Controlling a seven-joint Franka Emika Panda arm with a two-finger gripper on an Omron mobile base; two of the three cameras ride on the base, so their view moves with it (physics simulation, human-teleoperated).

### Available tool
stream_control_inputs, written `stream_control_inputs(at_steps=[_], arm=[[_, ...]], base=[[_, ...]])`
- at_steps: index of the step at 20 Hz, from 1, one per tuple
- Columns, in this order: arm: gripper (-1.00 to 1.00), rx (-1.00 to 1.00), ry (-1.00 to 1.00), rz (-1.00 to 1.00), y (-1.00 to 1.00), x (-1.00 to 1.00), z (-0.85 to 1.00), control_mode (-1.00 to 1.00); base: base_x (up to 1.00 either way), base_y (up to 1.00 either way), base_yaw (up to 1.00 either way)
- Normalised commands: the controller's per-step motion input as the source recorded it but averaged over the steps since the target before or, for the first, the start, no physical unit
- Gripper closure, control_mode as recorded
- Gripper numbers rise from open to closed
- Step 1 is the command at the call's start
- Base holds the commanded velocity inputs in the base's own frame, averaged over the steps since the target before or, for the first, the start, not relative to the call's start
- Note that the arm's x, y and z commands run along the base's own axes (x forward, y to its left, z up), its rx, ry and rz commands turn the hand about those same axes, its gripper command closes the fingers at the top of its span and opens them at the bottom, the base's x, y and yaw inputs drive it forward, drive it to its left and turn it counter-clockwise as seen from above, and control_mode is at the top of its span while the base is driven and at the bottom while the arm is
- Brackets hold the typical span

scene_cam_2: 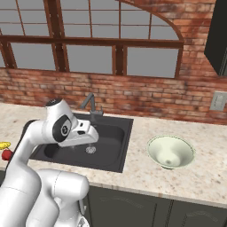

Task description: Remove the bell pepper and corn from the sink. Then move the bowl and cup from the counter to the sink for washing.

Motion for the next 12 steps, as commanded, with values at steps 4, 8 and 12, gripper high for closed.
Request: stream_control_inputs(at_steps=[4,8,12], arm=[[-1.00,-0.06,0.11,0.09,-0.31,-0.20,0.03,-1.00],[-1.00,-0.03,0.04,0.06,-0.31,-0.17,0.03,-1.00],[-1.00,-0.03,0.00,0.06,-0.24,-0.17,0.00,-1.00]], base=[[0.00,0.00,0.00],[0.00,0.00,0.00],[0.00,0.00,0.00]])
